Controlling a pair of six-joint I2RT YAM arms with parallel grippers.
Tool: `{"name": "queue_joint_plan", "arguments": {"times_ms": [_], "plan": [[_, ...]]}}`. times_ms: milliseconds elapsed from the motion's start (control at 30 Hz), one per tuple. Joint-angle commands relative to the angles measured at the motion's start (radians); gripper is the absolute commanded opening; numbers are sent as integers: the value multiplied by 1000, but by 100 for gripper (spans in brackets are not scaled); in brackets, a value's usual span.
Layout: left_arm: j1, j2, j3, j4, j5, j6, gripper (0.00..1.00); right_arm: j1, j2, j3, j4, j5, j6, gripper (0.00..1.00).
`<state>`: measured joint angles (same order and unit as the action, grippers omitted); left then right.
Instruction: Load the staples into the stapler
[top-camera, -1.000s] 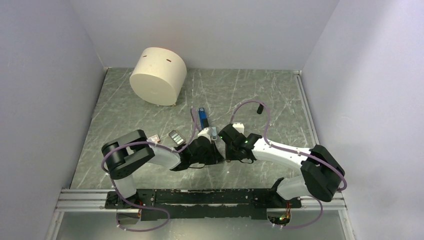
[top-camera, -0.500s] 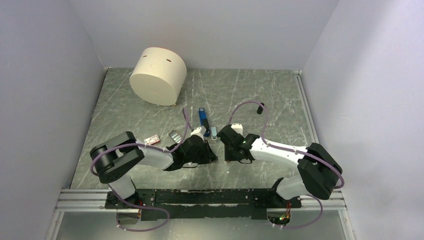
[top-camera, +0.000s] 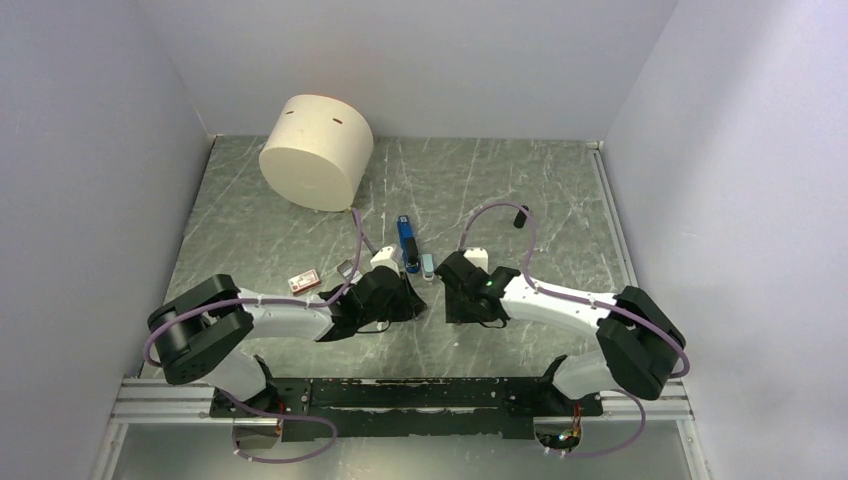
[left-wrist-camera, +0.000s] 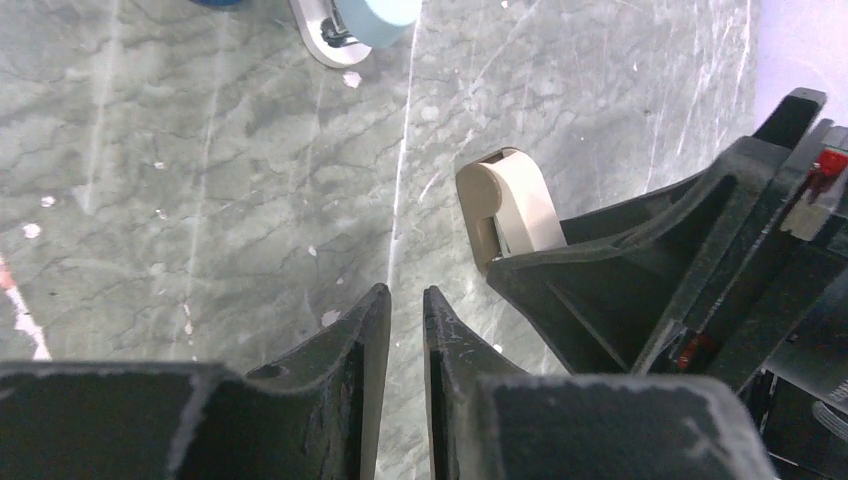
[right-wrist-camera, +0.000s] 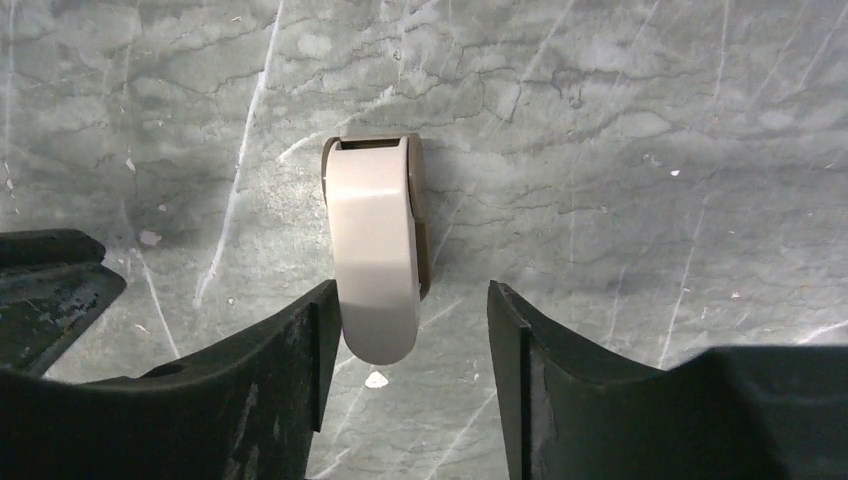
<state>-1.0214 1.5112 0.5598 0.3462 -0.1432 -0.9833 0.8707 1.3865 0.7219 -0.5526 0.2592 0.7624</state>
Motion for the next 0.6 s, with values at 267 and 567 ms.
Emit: {"name": "queue_joint_plan", "arguments": {"times_ms": [267,567], "plan": [[3,-320,78,-396,-169,126,33,1,-271,85,-108,191,-40,76],[4,-737,328,-1079,-475,282,77,0,-496,224,-316,439,-63,100]]}}
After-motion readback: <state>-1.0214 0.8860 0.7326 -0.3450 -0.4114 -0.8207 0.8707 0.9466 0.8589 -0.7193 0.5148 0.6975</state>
